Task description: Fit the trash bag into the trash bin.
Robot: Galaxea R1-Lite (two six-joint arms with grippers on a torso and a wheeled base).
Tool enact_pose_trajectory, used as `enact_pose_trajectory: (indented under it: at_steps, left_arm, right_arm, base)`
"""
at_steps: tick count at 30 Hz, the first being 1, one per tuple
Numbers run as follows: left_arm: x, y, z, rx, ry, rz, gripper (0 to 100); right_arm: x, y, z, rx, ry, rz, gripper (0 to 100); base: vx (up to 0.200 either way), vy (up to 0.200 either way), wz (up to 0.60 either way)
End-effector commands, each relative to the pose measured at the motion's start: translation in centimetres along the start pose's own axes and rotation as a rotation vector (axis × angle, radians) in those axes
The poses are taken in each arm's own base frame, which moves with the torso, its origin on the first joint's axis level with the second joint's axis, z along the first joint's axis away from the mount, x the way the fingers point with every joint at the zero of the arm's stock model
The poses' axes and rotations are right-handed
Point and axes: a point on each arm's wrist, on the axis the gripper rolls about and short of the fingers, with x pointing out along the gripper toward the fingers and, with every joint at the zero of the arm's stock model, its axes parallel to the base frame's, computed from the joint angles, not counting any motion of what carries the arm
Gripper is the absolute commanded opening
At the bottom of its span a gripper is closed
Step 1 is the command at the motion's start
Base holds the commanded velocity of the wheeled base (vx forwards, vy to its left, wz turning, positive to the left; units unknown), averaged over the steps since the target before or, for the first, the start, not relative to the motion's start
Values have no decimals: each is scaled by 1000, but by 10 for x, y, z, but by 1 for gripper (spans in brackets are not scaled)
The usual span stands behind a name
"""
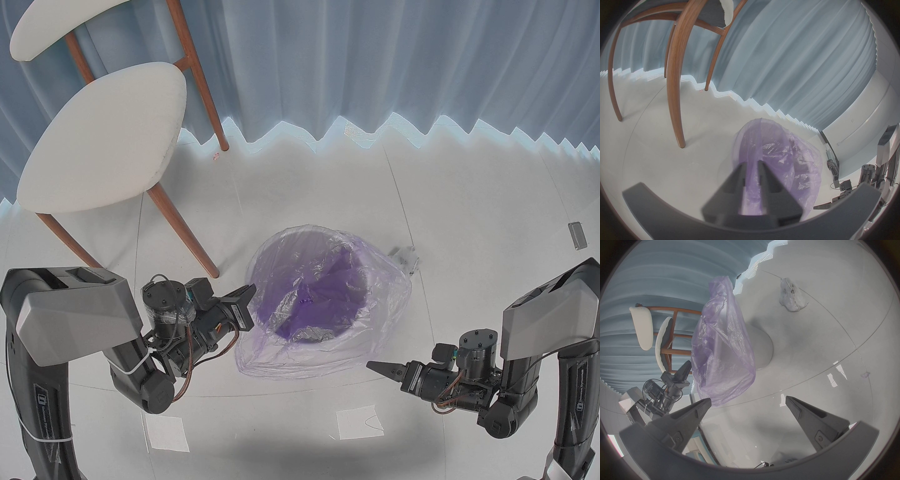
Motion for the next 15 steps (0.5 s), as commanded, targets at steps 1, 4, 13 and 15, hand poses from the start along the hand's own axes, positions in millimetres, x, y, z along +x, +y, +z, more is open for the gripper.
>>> enact_pose_trajectory:
  at_steps: [1, 4, 13, 15]
  left_arm:
    - [6, 14, -12, -3, 21, 33, 0]
    - [5, 21, -5, -4, 4, 49, 0]
    - [0, 26, 11, -3, -40, 68, 0]
    - [0, 33, 14, -2, -50, 86, 0]
  right_arm:
    - [0, 1, 0, -4, -8, 12, 100]
    - [1, 1, 0, -5, -7, 10, 100]
    - [1, 0, -1, -4, -4, 7, 100]
    - [1, 0, 0, -4, -5, 8, 100]
  base:
    - [0, 0, 0]
    - [0, 0, 0]
    - [0, 0, 0]
    - [0, 0, 0]
